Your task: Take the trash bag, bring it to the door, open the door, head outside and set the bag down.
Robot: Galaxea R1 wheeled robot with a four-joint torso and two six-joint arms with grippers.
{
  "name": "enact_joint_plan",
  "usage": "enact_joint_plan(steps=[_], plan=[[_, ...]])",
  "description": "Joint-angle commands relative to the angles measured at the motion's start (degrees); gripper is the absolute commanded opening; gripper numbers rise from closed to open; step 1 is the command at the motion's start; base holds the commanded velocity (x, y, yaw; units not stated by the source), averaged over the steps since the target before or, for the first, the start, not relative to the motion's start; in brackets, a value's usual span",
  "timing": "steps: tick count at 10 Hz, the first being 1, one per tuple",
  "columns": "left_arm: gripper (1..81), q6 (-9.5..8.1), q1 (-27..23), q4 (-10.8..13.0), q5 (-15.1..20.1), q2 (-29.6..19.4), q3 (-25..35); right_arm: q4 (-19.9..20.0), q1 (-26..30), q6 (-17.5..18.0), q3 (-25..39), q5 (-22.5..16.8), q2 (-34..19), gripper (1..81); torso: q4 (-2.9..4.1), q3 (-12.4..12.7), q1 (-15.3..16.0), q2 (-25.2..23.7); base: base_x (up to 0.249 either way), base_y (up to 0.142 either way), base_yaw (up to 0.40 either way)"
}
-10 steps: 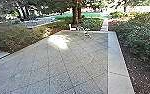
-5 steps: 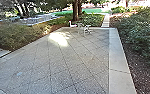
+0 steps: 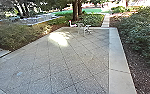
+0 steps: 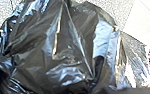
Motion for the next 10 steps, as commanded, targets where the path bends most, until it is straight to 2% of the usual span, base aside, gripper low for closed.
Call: enact_joint_plan(steps=[1,2,4,5,8,9,10], plan=[[1.0,-0.14,-11.4,-2.1,9.5,-3.2,-3.2,-1.4,-0.2,-1.6,1.1,-5.0,1.8,81.1,0.0,0.0,0.0,0.0,0.0,0.0,0.0],[1.0,-0.14,-13.3,-2.1,11.2,-3.3,-3.0,-1.2,-0.3,-1.6,1.1,-5.0,1.9,81.1,0.0,0.0,0.0,0.0,0.0,0.0,0.0],[1.0,-0.14,-14.8,-2.7,11.8,-3.3,-2.5,-1.1,-0.3,-1.5,1.2,-5.0,1.9,81.1,0.0,0.0,0.0,0.0,0.0,0.0,0.0],[81.1,-0.14,-14.8,-2.8,11.8,-3.4,-1.8,-1.1,-0.3,-1.5,1.2,-5.0,1.9,81.1,0.0,0.0,0.0,0.0,0.0,0.0,0.0],[81.1,-0.05,-13.4,-2.4,12.3,-1.9,-2.0,-1.0,-0.4,-1.4,1.2,-5.0,1.9,81.1,0.02,-0.1,0.0,0.0,0.0,0.0,0.0],[81.1,0.04,-11.5,-2.1,12.3,-1.1,-2.5,-1.0,-0.3,-1.4,1.1,-5.0,1.8,81.1,-1.64,1.6,0.0,0.0,0.0,0.0,0.0],[81.1,0.91,-9.4,-1.9,12.3,0.6,-4.2,-1.0,-0.3,-1.3,1.1,-5.0,1.8,81.1,-2.59,2.8,0.0,0.0,0.0,0.0,0.0]])
